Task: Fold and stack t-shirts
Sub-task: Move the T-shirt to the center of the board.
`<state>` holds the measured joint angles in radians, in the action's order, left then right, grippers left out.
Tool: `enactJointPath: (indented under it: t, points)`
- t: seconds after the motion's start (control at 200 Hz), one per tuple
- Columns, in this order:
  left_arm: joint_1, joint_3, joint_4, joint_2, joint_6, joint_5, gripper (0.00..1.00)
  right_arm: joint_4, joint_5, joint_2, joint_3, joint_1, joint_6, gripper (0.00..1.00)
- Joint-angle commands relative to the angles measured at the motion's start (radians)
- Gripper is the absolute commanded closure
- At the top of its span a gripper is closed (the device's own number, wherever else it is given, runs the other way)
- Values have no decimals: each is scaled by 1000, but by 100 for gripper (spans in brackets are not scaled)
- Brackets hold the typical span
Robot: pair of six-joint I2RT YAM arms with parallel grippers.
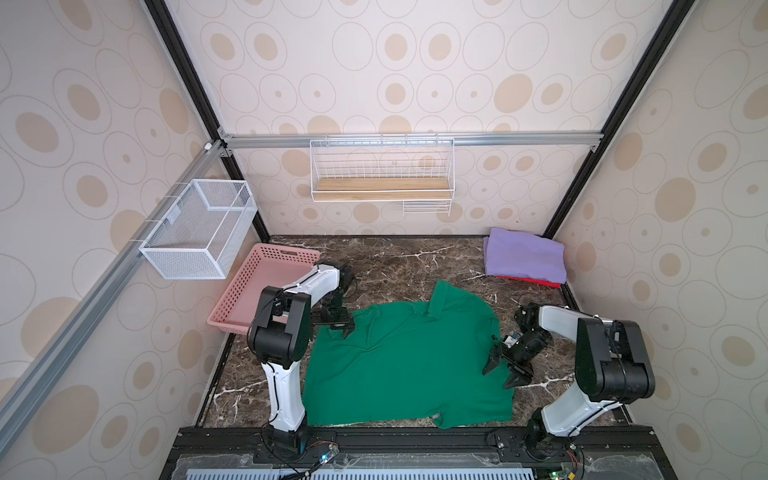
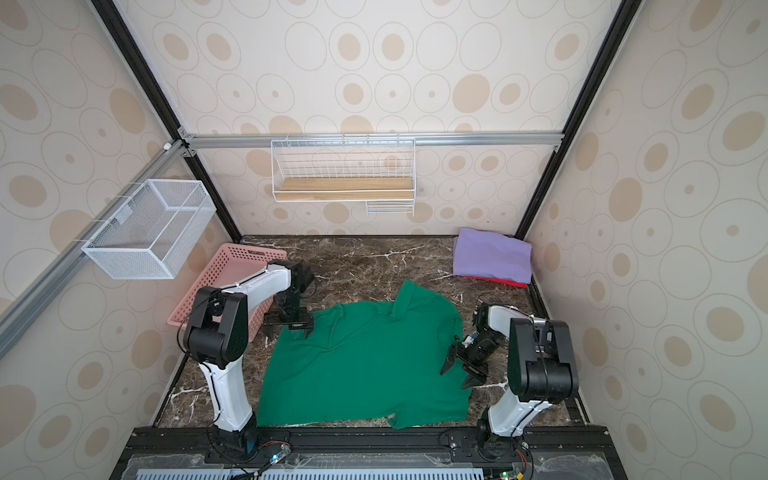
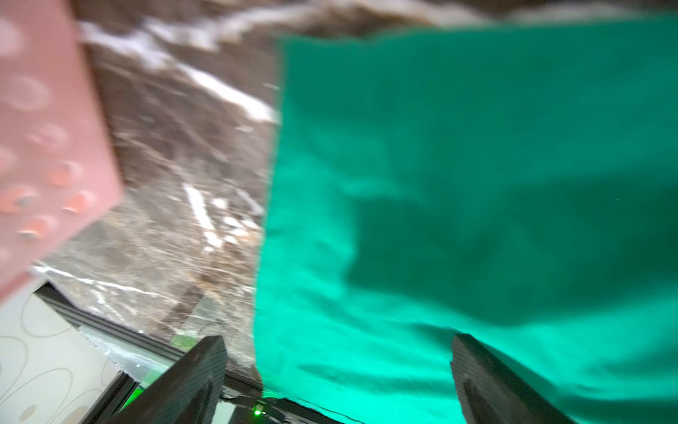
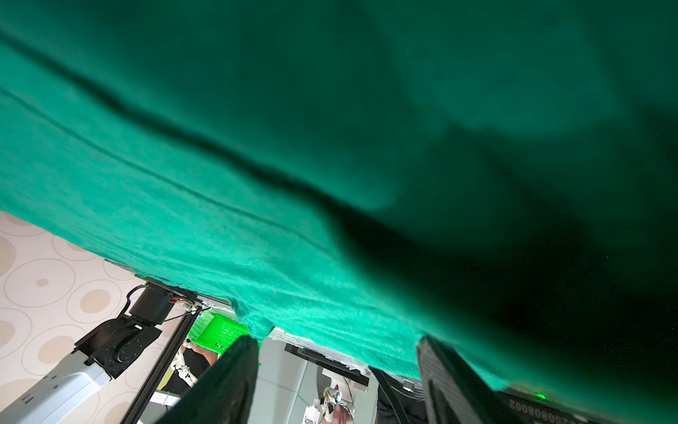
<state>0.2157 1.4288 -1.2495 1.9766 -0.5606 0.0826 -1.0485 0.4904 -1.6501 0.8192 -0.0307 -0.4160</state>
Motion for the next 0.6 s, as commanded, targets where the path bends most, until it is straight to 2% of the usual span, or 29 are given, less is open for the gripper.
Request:
enactJointPath:
  t: [0.0, 0.14, 0.255, 0.361, 0.436, 0.596]
  points:
    - [-54, 35, -59, 13, 66, 67, 1, -45, -15, 15, 21, 7, 21, 25]
    - [-87, 74, -65, -9, 50, 39, 1, -55, 5, 72, 34, -11, 21, 25]
    - [-77, 88, -28, -42, -18, -80, 1, -46, 27, 100, 91, -73, -17, 25]
    - [-38, 108, 22, -53, -80, -163, 1, -40, 8, 90, 229, -148, -48, 25]
    - [2, 150, 31, -29, -104, -207, 1, -25, 15, 33, 350, -183, -73, 25]
    - [60, 263, -18, 24, -106, -213, 1, -23, 61, -207, 650, -247, -131, 25]
